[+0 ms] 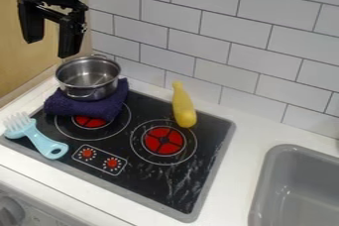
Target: Move the yellow object next to the right burner
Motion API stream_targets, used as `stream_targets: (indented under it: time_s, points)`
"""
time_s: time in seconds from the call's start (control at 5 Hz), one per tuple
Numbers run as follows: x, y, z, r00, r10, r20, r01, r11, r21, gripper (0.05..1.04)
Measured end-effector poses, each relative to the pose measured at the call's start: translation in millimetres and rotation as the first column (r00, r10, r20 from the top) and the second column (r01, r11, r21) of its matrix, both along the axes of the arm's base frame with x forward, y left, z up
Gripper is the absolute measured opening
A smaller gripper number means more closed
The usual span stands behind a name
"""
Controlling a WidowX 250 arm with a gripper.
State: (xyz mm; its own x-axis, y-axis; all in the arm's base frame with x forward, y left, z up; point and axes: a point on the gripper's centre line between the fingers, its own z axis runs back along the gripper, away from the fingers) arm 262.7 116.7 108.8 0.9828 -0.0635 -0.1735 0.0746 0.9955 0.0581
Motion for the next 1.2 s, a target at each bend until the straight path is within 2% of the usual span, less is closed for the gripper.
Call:
stream_targets:
  time_s: [0.2,0.4,0.6,0.8,1.0,1.2]
  points:
    - [-9.1,-5.7,-12.5,0.999,0.003,-0.05,-0.004,1.0,-0.023,0.998]
    - [-2.1,-25.6,-14.7,0.998,0.047,-0.041,-0.048,0.998,-0.039,0.998]
    - [13.5,-61.7,-15.0,0.998,0.062,-0.02,-0.062,0.998,-0.005,0.998]
    - [29.5,-93.5,-14.0,0.987,0.158,0.029,-0.158,0.987,-0.008,0.998]
    - [42.2,-118.8,-15.1,0.951,0.302,0.072,-0.302,0.953,-0.02,0.998]
    - [59.1,-139.3,-21.8,0.872,0.477,0.11,-0.478,0.878,-0.016,0.998]
